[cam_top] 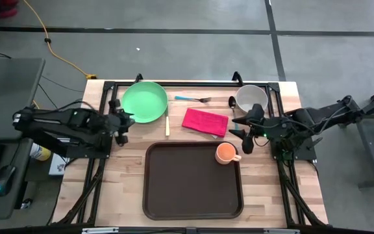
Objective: Set up tray
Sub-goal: Put the green plate on the brown tray
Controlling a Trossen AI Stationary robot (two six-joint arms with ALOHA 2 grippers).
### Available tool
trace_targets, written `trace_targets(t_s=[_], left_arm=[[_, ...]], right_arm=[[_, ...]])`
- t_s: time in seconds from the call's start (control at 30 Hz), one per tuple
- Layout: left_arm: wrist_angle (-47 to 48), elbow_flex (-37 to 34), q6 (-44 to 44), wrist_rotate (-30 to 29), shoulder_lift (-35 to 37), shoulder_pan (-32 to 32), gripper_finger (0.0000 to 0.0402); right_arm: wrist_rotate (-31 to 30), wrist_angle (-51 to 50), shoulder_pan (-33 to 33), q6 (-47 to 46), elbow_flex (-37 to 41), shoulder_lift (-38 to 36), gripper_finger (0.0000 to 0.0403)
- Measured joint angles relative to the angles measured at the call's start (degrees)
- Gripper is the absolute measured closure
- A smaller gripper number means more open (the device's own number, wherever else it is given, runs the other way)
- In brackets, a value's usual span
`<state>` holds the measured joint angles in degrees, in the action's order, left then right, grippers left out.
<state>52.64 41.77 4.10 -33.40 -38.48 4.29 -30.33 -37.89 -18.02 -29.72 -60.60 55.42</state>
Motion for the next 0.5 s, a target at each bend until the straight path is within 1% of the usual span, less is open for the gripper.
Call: trace_targets(t_s=[0.1,0.17,0.27,0.33,0.43,0.5], left_arm=[[3.55,4.78,-0.58,6.76,-4.88,-8.26,0.0177],[5.85,9.17,2.28,12.26,-8.30,-14.90,0.0160],[8.63,16.16,9.22,21.30,-13.42,-24.94,0.0141],[10.72,19.93,15.41,26.04,-16.62,-30.90,0.0134],[14.93,22.36,25.56,30.19,-21.32,-38.55,0.0132],[16.79,22.33,31.18,35.10,-24.39,-42.81,0.0135]], right_arm=[[1.36,0.00,0.00,-0.04,0.00,0.00,0.0195],[1.77,0.02,0.00,0.03,0.00,0.00,0.0193],[2.09,0.01,0.00,0.11,0.00,0.00,0.0194],[2.39,0.01,-0.01,0.13,0.00,0.00,0.0193],[3.49,0.00,-0.02,0.14,0.00,0.00,0.0194],[4.04,0.00,-0.02,0.16,0.00,0.00,0.0194]])
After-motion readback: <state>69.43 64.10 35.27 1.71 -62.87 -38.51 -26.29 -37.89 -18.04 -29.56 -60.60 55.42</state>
